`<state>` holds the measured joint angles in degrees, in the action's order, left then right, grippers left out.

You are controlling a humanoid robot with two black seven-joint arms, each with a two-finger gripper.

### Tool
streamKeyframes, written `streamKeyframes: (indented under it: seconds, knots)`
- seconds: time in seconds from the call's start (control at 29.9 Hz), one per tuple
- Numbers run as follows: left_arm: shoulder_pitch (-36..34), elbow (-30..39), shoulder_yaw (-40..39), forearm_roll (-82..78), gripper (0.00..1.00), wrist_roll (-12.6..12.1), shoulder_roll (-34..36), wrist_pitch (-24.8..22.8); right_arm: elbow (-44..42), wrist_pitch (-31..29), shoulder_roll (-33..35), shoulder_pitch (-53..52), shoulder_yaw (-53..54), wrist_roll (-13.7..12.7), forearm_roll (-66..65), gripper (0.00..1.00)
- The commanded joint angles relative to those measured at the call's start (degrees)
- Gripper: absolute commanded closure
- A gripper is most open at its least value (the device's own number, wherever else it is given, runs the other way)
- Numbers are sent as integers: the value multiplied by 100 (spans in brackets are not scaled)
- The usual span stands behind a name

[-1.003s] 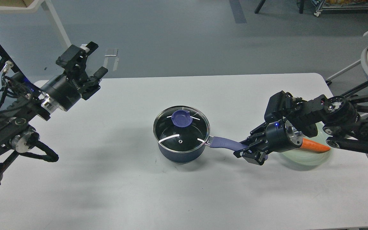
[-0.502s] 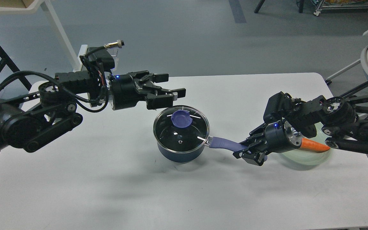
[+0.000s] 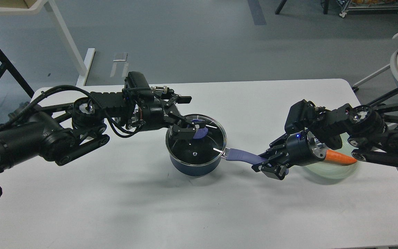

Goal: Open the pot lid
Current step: 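Reach the left gripper over the pot toward the purple lid knob, then close the left gripper on the purple lid knob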

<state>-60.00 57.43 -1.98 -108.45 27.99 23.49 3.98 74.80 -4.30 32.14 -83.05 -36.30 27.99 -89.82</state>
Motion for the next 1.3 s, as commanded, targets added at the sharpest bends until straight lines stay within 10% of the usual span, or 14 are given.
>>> streamKeyframes:
  seconds: [0.0, 1.27]
  knots:
    - [32, -4, 119, 35, 1, 1, 6, -3, -1, 0, 3, 0, 0, 1, -1, 69]
    - [270, 110, 110, 325, 1, 1, 68, -249, -1, 0, 3, 9, 0, 1, -1, 67]
